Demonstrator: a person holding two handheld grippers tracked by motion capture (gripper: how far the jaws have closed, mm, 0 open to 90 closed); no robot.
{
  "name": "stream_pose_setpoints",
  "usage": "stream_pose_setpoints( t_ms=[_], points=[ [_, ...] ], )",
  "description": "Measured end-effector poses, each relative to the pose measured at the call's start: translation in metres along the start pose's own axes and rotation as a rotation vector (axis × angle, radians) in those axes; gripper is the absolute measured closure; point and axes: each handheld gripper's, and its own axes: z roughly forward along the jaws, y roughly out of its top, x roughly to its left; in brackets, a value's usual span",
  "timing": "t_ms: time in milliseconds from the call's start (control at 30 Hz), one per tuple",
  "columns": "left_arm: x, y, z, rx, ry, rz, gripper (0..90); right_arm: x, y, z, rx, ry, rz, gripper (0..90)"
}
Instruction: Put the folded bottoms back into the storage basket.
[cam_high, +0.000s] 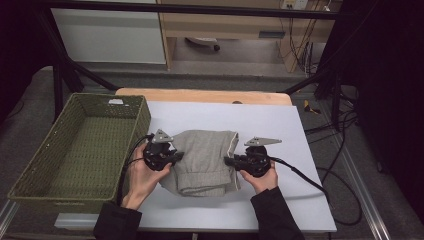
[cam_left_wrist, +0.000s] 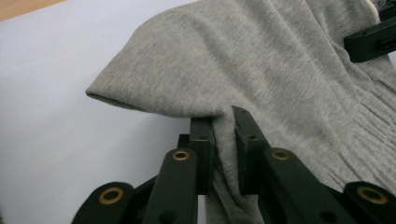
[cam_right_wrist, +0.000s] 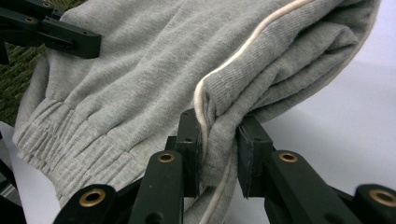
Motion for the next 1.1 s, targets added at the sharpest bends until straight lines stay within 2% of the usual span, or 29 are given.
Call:
stream_pose_setpoints(
  t_ms=[233, 433, 1100],
  points=[
    [0.000, 0.000, -0.007, -0.002, -0.013, -0.002, 80.2, 0.003, 0.001, -0.003, -0.013, 0.021, 0.012, 74.1],
    [0.000, 0.001, -0.014, -0.004, -0.006, 0.007, 80.2, 0.008, 0.004, -0.004, -0.022, 0.027, -0.004, 74.1],
    [0.004, 0.006, -0.038, -0.012, 0.011, 0.025, 80.2, 0.024, 0.013, -0.004, -0.060, 0.046, -0.012, 74.2]
  ],
)
